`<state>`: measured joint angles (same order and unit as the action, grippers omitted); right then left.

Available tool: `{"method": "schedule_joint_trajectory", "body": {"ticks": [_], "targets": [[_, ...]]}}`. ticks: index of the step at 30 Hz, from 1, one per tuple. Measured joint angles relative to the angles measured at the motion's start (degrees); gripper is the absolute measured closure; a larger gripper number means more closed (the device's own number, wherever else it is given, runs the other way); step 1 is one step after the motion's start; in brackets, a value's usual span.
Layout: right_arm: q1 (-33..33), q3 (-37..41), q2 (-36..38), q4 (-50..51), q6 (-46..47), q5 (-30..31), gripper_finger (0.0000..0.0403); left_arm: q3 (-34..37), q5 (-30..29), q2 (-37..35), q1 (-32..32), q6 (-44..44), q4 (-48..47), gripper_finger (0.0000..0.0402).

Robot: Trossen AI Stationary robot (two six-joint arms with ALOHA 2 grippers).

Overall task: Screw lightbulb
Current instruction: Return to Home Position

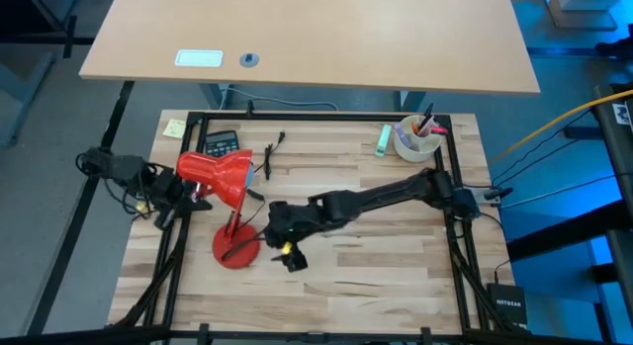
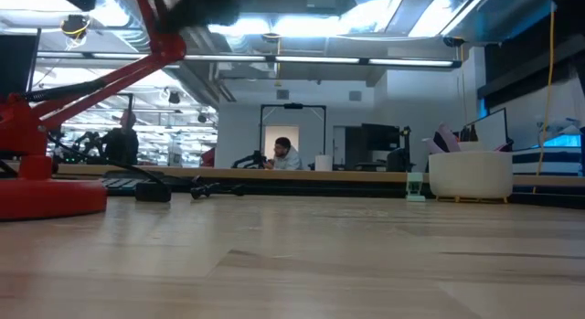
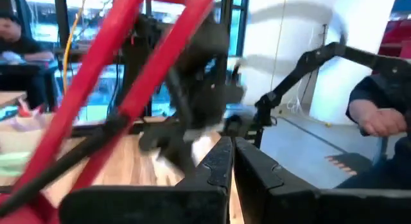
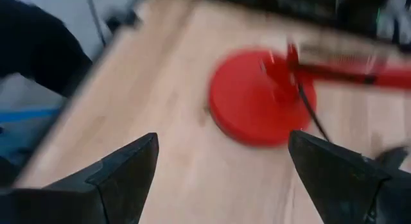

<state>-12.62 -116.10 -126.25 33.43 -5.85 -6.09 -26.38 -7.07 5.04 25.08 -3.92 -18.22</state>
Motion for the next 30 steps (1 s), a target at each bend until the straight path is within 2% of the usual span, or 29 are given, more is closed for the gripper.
{"method": "schedule_joint_trajectory", "body": {"ticks": [4, 8, 14, 19, 25, 30], "targets": [[-0.8, 0.1, 3.3, 0.7, -0.1, 0.6, 0.0049, 8.3, 0.1, -2.5, 0.0, 0.1, 6.0, 0.0396], [-0.8, 6.6, 7.3, -4.9, 0.9, 0.9, 0.0049, 13.7, -0.1, -4.8, 0.0, 0.1, 11.3, 0.0396], [-0.8, 25.8, 16.6, -23.7, 5.3, 1.0, 0.0049, 18.0, -1.2, -4.8, -0.3, 0.1, 11.9, 0.0396], [-0.7, 40.5, 24.9, -39.7, 8.6, 3.6, 0.0049, 22.2, -1.7, -4.8, -2.3, -0.4, 18.3, 0.0396], [-0.3, 55.0, 34.2, -53.0, 10.2, 6.1, 0.0049, 24.3, -1.6, -4.8, -6.2, -2.8, 20.7, 0.0396], [2.4, 66.7, 42.2, -61.2, 13.3, 6.5, 0.0049, 24.3, 3.3, -4.8, -8.3, -2.1, 20.9, 0.0396]]}}
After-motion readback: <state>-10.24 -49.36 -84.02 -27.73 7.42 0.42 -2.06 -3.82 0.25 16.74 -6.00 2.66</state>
